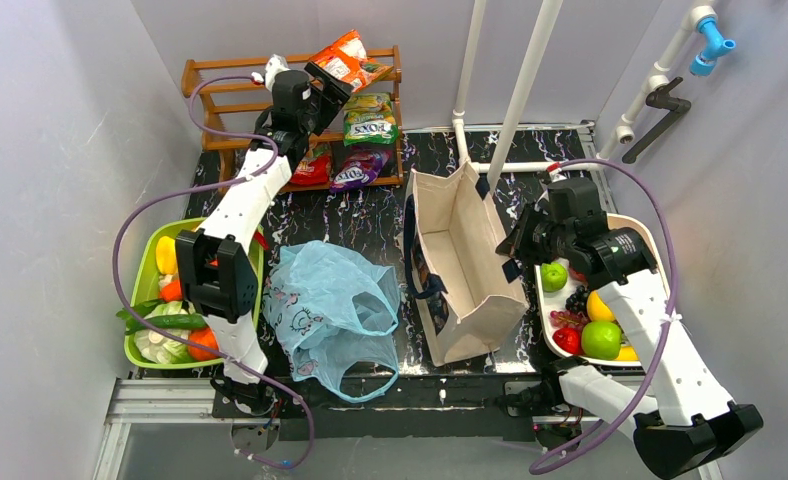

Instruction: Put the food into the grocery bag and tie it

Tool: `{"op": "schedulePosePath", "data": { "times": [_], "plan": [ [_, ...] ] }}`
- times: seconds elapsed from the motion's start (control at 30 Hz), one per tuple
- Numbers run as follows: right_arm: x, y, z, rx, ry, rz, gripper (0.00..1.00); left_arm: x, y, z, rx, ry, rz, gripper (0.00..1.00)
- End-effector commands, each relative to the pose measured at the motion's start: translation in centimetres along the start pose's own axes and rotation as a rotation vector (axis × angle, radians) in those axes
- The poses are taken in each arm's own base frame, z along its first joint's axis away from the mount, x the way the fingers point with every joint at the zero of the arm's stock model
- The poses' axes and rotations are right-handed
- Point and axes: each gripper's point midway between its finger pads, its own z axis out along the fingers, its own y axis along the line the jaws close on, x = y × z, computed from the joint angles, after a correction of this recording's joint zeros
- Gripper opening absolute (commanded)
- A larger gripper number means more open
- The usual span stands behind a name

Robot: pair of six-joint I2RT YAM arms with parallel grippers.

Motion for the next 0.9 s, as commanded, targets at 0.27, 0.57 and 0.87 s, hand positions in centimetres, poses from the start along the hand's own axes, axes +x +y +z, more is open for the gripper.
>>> {"op": "schedulePosePath", "data": {
  "times": [0.27,0.57,0.87],
  "plan": [
    [0.6,0.1,-0.6,-0.025,0.005,-0.004,0.01,-2.0,-2.6,2.4,0.083,-0.063,-0.030,0.73],
    [0.8,-0.1,-0.7,-0.015,0.006,-0.004,0.01,-2.3,-2.8,3.8,0.111,-0.061,-0.063,0.58],
    [0.8,-0.3,-1.0,-0.006,0.007,-0.007,0.01,-2.6,-4.1,4.5,0.181,-0.056,-0.084,0.27]
  ]
}}
